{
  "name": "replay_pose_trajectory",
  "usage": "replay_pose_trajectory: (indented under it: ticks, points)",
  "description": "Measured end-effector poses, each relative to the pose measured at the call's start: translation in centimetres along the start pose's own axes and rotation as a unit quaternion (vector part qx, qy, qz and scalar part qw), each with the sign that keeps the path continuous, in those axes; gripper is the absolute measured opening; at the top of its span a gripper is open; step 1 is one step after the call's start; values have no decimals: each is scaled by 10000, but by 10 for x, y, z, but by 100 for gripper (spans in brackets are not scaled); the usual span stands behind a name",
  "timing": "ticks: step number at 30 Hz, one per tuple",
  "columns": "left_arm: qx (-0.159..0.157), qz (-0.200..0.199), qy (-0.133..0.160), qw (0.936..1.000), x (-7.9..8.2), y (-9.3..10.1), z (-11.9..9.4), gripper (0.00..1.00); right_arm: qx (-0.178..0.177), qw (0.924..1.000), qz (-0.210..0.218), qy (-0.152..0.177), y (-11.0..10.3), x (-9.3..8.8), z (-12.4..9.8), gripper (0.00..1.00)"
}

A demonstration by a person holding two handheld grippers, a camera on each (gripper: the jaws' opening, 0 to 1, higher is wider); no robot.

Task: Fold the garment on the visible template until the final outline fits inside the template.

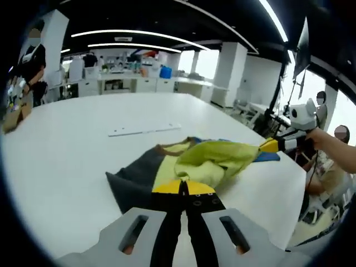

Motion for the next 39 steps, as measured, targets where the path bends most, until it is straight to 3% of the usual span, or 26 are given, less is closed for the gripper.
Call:
replay_pose_trajectory:
  ticks: [13,23,32,39]
  points:
    - [194,-25,304,9993,21,-17,-22,0,-345,9992,-189,75,14,18,-23,0]
    - [329,94,13,9994,16,-20,-41,0,-406,9989,-205,-146,14,17,-40,0]
    - [314,51,-6,9995,14,-23,-66,0,-606,9976,-255,-208,15,11,-61,0]
    - [166,64,-200,9996,2,-12,-87,0,-524,9979,-278,-252,0,2,-78,0]
Point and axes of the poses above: the point that each gripper's makers call its tool centre point, and the gripper's own axes: z roughly forward along the fingers, y roughly to its right, x roughly out of its top, the point moved 10 cm from there along -z, roughly backward along the fingers, and after that the axes turned 10 degrees about -z, right-handed, at the moved point
